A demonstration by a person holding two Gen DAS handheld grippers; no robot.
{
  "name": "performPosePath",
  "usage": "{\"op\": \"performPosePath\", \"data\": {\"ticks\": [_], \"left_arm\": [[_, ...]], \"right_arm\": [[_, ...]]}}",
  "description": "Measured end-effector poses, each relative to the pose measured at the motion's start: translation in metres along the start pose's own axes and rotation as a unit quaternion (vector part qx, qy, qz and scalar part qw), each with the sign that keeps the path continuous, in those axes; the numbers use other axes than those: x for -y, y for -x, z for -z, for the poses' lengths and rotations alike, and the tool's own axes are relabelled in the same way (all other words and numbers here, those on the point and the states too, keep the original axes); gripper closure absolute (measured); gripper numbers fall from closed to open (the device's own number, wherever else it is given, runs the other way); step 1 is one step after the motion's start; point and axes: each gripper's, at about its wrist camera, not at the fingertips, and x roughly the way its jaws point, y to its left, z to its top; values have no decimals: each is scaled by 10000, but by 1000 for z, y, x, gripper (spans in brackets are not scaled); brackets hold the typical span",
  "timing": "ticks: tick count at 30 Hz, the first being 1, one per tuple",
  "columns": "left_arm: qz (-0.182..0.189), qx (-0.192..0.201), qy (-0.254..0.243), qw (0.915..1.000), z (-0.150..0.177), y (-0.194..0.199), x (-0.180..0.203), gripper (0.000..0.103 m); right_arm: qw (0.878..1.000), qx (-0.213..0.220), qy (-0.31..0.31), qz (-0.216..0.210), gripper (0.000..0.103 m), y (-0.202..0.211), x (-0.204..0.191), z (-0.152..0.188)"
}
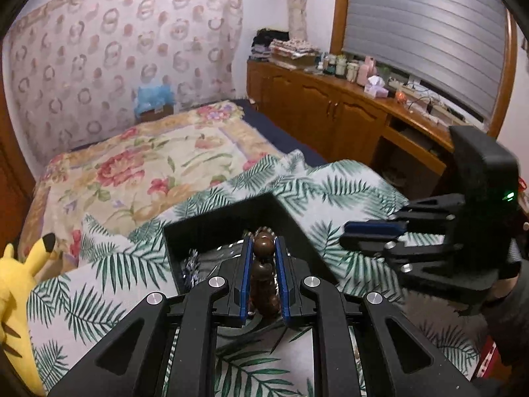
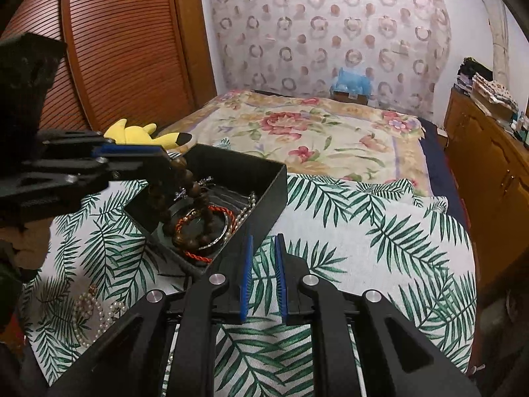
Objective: Organize jewelry
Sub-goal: 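Carry both held bracelets into the black box and open both grippers, then move both grippers back to the pearl necklace and silver chain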
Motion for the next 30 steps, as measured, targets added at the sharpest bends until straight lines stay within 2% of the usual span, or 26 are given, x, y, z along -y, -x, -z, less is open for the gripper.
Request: {"op": "performPosePath", "data": {"ticks": [6, 11, 17, 22, 23, 25, 30], "left_arm": [[-144, -104, 119, 9998, 9, -5, -8, 90], [-301, -80, 126, 9994, 19, 4, -7, 72], [-374, -55, 283, 9989, 42, 25, -7, 60], [-436, -7, 427, 9981, 67, 42, -7, 56], [-459, -3, 454, 9979, 74, 46, -7, 51], [-497, 9, 503, 9975, 85, 52, -8, 48], [-570, 4, 580, 9967, 112, 67, -8, 47]], "right_arm": [[10000, -8, -44, -30, 88, 1, -4, 4], [10000, 12, -47, -26, 88, 7, -9, 11], [10000, 30, -25, 65, 88, 20, -18, 27], [9999, 30, -32, 104, 88, 30, -26, 46], [9999, 29, -38, 111, 88, 32, -29, 50], [9999, 32, -46, 118, 88, 34, -33, 55], [9999, 66, -54, 110, 88, 42, -49, 69]]}}
